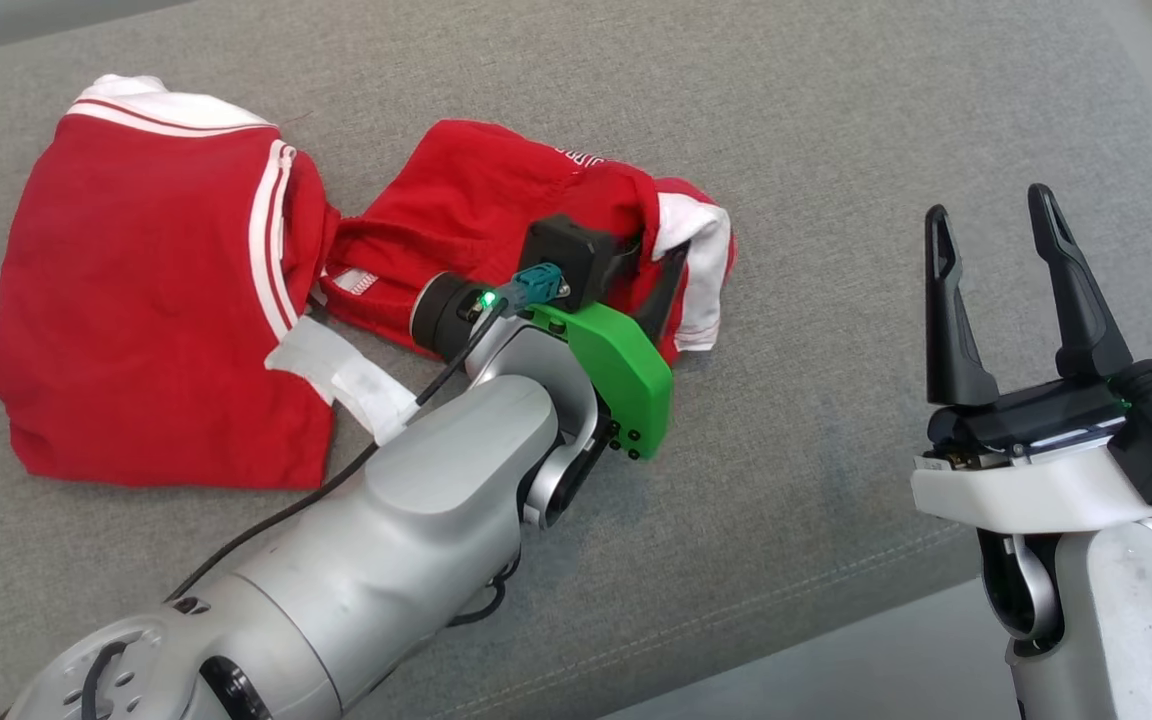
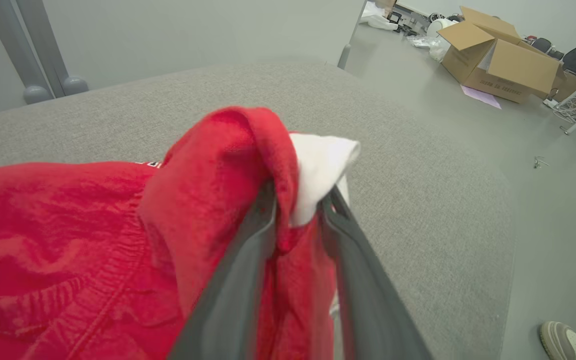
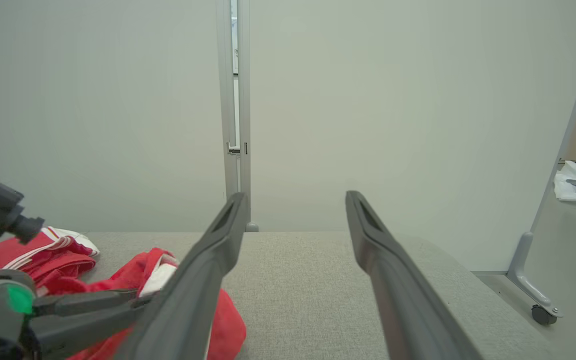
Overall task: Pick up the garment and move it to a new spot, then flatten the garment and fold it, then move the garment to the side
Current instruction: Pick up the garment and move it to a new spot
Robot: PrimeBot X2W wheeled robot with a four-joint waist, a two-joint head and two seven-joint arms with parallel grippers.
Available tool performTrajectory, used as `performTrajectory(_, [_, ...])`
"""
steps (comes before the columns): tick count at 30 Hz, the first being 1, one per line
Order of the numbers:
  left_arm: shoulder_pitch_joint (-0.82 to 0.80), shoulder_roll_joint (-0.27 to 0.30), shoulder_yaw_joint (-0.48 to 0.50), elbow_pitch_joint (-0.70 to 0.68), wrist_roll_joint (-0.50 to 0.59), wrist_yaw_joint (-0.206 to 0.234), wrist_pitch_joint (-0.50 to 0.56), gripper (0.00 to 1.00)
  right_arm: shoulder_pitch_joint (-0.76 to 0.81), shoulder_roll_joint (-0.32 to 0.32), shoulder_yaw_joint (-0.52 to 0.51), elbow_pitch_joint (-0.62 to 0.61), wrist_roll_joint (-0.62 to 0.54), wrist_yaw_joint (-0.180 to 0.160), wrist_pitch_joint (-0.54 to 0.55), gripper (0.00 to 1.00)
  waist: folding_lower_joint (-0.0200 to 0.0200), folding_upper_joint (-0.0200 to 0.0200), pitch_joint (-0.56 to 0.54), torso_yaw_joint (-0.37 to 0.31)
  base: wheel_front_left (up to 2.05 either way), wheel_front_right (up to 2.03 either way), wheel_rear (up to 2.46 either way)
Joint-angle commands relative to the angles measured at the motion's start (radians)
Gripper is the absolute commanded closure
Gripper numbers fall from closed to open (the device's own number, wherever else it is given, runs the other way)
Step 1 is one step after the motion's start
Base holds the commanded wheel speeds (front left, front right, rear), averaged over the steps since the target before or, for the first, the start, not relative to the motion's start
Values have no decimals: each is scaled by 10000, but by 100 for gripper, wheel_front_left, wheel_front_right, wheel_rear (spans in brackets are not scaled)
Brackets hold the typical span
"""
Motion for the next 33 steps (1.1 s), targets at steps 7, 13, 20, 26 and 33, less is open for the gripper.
performTrajectory(7, [358,38,-202,-220,-30,-271,22,0,31,-27,-9,78,-103,1,-38,0,0,-1,-284,651,0,0,0])
performTrajectory(13, [930,44,-247,-671,194,-390,-33,0,271,-27,-88,154,-252,1,-36,0,0,-1,-827,1294,0,0,0])
performTrajectory(20, [1476,41,3,-91,434,41,-308,0,565,-29,-319,206,-365,1,-38,0,0,-1,-1363,2027,0,0,0])
performTrajectory(26, [1785,327,1234,432,1157,444,-347,0,671,-27,-388,149,-390,1,-38,0,0,-1,-1590,2415,0,0,0])
performTrajectory(33, [2310,908,2556,1094,2031,696,-339,0,623,-29,-295,59,-445,1,-36,0,0,-1,-1455,2503,0,0,0])
